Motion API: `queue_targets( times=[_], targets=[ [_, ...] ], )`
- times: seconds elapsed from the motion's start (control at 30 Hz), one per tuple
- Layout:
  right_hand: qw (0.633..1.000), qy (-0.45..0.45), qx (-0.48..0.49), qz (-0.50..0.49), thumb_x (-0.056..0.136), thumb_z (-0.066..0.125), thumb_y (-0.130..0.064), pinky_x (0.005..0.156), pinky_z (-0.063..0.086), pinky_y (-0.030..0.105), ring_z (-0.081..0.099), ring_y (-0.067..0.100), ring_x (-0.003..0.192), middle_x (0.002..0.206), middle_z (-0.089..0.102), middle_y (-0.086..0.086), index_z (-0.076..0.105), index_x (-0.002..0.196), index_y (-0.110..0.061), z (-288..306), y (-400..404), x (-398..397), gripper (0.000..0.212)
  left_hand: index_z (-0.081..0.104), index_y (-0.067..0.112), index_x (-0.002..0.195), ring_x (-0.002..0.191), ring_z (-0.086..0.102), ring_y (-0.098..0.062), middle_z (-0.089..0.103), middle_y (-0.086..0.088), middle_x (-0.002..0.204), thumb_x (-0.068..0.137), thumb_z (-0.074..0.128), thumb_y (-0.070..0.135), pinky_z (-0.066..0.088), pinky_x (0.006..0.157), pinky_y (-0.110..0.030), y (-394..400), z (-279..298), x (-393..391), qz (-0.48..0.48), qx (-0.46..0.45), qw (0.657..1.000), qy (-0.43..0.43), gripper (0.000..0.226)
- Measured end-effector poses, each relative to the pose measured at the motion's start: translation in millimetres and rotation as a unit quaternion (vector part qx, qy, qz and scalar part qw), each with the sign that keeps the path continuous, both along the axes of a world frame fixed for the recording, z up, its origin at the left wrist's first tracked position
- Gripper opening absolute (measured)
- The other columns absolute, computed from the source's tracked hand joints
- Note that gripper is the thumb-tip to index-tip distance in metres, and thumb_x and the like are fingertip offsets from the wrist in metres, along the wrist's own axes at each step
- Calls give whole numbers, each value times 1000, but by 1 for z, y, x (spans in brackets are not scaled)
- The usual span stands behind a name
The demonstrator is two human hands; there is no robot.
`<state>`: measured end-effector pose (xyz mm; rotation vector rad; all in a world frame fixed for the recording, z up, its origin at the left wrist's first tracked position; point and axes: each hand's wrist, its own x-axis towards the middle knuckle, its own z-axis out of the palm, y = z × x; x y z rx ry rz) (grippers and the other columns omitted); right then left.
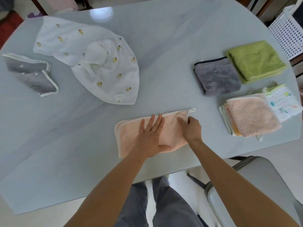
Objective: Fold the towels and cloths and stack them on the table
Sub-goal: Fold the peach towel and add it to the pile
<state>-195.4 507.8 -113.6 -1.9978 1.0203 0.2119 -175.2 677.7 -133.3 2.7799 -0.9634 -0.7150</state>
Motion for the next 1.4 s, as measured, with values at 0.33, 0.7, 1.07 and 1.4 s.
queue_targets(
  times=[0.33, 0.7, 1.07, 1.4],
  targets=[
    [932, 38, -289, 217, 103, 32, -33, 61, 37, 36, 62, 37, 78, 88, 65, 15, 42, 107, -5, -18, -20, -21, 30, -16, 21, 151, 140, -33, -15, -30, 6, 155, 63, 50, 86, -17, 115, -49, -2, -3, 3, -33, -24, 999, 21, 128],
    [878, -158, -239, 384, 100, 33, -20, 116, 22, 34, 36, 32, 137, 148, 38, 18, 46, 138, 0, -30, 34, -21, 45, 55, 8, 108, 94, 56, -28, 56, -10, 106, 94, 57, 25, 47, 88, -45, 52, 13, -38, 580, -299, 756, -53, 23],
    [849, -122, -236, 456, 97, 9, -39, 119, 3, 28, 11, 23, 147, 158, 15, 11, 22, 150, -6, -33, 52, -10, 64, 56, 8, 102, 79, 62, -27, 62, -4, 80, 98, 50, 29, 41, 63, -30, 80, 32, -53, 554, -233, 799, 20, 22],
    [830, -69, -276, 481, 94, 1, -52, 118, -10, 29, -11, 15, 147, 160, -9, 7, 0, 153, -14, -37, 67, -15, 70, 47, 15, 118, 103, 56, -26, 52, -4, 117, 99, 41, 41, 45, 78, -40, 106, 37, -39, 463, -48, 884, -40, 33]
  ],
)
